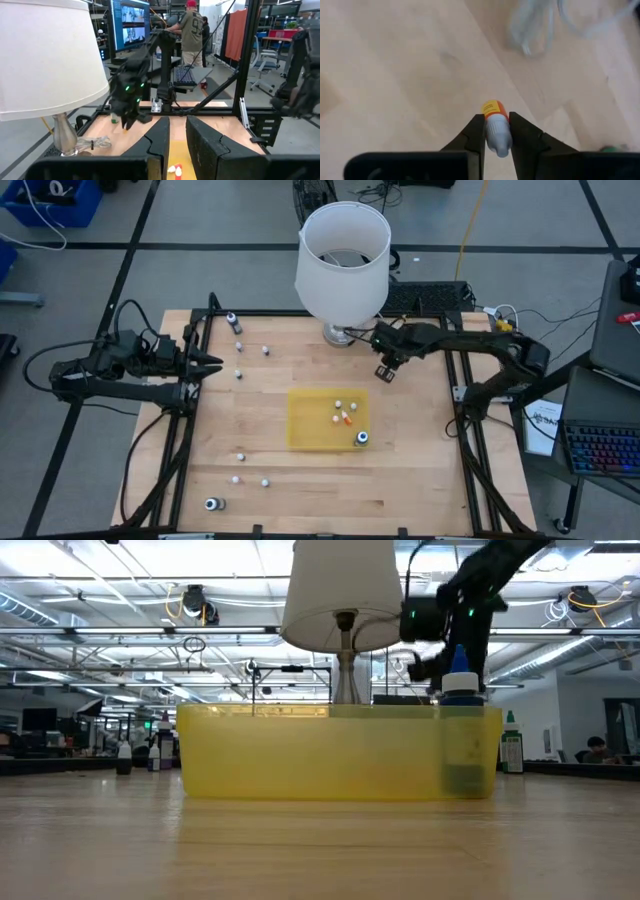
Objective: Pick & Place food coloring
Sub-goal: Put the yellow food coloring bottle into the yellow bin
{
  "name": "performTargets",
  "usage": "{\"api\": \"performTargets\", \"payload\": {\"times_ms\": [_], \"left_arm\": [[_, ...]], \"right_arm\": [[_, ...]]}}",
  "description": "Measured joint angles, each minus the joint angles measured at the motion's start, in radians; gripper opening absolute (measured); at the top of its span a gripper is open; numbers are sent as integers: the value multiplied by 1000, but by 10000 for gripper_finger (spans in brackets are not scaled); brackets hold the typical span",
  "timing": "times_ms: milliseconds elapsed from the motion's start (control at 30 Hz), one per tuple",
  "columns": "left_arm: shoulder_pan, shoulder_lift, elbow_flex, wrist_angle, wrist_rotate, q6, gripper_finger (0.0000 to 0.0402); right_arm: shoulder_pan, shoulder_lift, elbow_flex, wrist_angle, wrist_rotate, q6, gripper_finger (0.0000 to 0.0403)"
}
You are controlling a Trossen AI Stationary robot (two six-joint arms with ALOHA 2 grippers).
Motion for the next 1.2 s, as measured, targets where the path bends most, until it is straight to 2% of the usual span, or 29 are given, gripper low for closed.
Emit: {"api": "performTargets", "payload": {"times_ms": [200,333,467,600,700,867,1000,1200], "left_arm": [[0,0,0,0,0,0,67],[0,0,0,0,0,0,67],[0,0,0,0,0,0,67],[0,0,0,0,0,0,67],[0,0,0,0,0,0,67],[0,0,0,0,0,0,67],[0,0,0,0,0,0,67],[0,0,0,0,0,0,67]], "right_arm": [[180,-160,28,9,-2,59,49],[314,-191,125,4,-2,100,49],[425,-118,312,-91,-1,147,49],[500,46,512,-277,-1,167,49],[516,168,592,-400,-12,140,49],[499,301,596,-434,-28,83,49],[473,364,596,-429,-27,40,49],[435,393,596,-370,-26,0,49]]}}
